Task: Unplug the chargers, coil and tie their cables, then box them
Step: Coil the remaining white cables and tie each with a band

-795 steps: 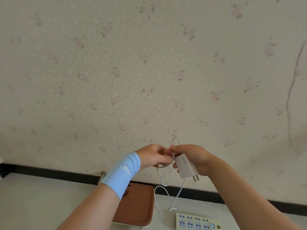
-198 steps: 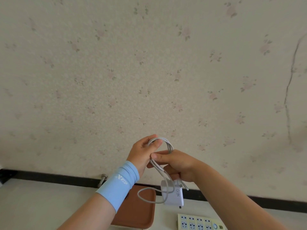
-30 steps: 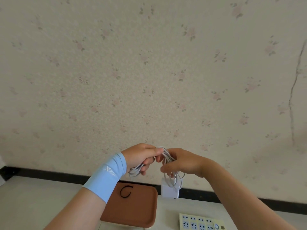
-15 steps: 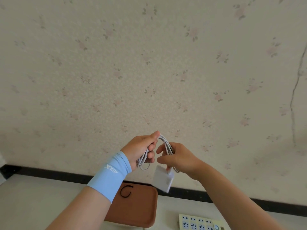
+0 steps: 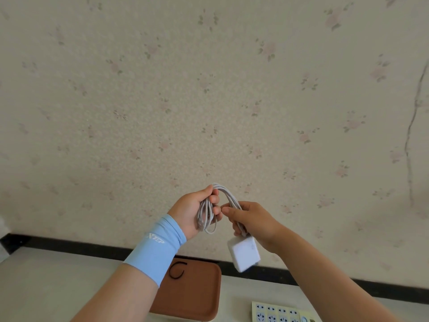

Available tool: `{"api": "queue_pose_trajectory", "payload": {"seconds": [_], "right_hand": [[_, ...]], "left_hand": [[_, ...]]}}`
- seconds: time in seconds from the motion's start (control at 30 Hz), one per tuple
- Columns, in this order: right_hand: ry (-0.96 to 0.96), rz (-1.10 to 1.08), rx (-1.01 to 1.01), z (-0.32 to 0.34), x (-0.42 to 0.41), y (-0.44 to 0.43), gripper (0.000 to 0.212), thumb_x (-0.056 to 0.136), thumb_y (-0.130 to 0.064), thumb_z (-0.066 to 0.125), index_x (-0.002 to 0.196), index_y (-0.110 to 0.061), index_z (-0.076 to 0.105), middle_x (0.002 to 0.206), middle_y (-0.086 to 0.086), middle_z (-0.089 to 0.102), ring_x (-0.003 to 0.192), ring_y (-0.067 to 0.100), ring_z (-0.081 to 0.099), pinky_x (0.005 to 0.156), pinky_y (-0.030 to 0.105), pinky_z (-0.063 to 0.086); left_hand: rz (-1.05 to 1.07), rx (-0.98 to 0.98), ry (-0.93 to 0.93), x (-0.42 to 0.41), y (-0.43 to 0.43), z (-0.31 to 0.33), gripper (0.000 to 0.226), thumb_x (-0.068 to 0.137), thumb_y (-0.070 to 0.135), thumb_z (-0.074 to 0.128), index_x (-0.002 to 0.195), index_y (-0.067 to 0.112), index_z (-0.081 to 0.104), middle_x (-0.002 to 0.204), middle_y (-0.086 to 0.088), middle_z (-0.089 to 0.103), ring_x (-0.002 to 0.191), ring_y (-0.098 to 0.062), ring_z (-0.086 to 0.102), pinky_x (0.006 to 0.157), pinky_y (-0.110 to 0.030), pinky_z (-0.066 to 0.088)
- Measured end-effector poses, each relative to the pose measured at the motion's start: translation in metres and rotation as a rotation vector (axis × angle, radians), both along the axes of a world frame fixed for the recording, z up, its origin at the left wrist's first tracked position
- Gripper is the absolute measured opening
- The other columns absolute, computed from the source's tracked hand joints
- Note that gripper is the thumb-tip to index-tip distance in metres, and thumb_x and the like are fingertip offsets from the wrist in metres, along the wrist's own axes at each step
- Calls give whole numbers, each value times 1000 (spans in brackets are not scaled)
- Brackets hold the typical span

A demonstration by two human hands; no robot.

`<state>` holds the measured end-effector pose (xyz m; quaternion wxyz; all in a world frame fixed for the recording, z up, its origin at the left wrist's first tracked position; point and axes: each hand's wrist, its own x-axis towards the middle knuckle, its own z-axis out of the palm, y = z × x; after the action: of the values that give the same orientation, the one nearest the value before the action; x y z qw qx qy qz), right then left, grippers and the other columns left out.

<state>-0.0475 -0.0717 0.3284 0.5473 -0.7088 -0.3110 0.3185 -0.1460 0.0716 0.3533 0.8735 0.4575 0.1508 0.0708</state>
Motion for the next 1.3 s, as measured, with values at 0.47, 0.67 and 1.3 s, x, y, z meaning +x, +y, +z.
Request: {"api": "queue_pose_trajectory", "payload": {"seconds": [0.47,0.67,1.3], "right_hand": [[132,37,0,7,4,-1,45,95,-55,59,100,-11,67,62,-5,37,53,10,31,56,23,33],[104,178,-31,8,-2,-8,35,80,-49,80,92,-19,69,72,-5,58,50,7,30,55,22,31],[208,488,-146,11,-17,-6,12,94,-10,59,102,-11,67,83,3,62,58,9,49,58,23,52]], "left_hand": [[72,117,56,9,4,-20,28,95,31,58,110,9,69,104,-5,65,101,-21,60,85,-31,45],[-22,123,30,10,-11,-24,37,86,37,63,116,18,70,124,-5,68,115,-21,64,99,-37,48],[117,45,-136,-1,-11,2,27,91,35,57,96,8,61,98,-16,73,94,-34,71,96,-47,50]]}}
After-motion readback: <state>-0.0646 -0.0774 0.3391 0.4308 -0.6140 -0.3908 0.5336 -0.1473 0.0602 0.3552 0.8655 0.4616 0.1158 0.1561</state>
